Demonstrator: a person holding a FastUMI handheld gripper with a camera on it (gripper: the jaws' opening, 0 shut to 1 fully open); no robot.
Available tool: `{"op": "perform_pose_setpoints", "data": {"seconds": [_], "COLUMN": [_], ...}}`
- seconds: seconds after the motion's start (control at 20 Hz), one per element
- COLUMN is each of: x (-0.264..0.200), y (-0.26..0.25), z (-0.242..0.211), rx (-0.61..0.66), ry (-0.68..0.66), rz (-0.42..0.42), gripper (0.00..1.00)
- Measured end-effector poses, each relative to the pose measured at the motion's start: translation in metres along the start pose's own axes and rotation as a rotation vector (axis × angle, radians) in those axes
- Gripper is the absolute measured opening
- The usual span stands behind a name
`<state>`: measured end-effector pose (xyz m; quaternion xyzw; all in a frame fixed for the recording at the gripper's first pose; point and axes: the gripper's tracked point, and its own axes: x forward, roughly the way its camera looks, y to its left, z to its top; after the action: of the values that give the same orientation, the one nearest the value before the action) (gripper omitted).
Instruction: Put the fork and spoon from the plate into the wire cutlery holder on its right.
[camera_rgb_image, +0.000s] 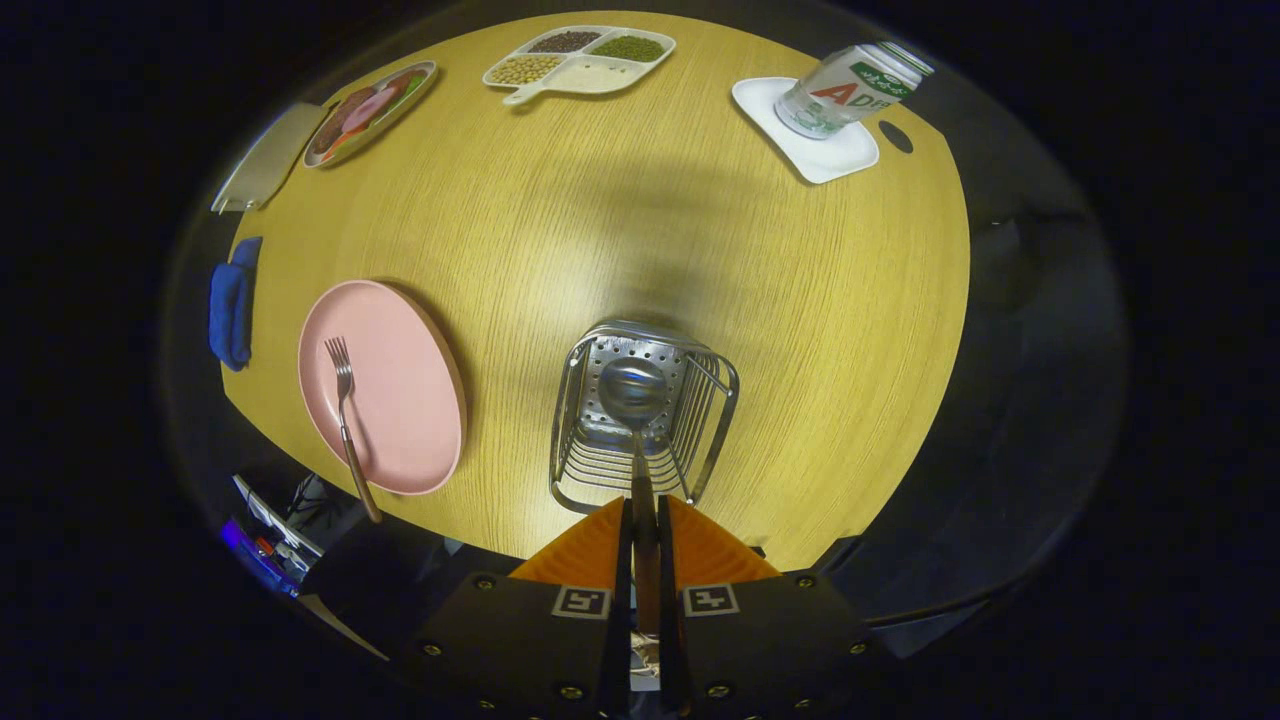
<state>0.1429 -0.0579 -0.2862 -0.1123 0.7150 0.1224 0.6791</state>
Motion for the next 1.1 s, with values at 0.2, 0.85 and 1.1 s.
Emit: {"op": "perform_pose_setpoints", "data": {"seconds": [0.2, 0.85, 1.1], "x": [-0.013, -0.063, -0.063], "y": [-0.001, 0.039, 0.112], "z": [-0.009, -0.052, -0.052], "rx": [0.037, 0.144, 0.151], "ry": [-0.059, -0.312, -0.420], "rz": [0.013, 0.078, 0.177], "gripper": [0.12, 0.12, 0.12]}}
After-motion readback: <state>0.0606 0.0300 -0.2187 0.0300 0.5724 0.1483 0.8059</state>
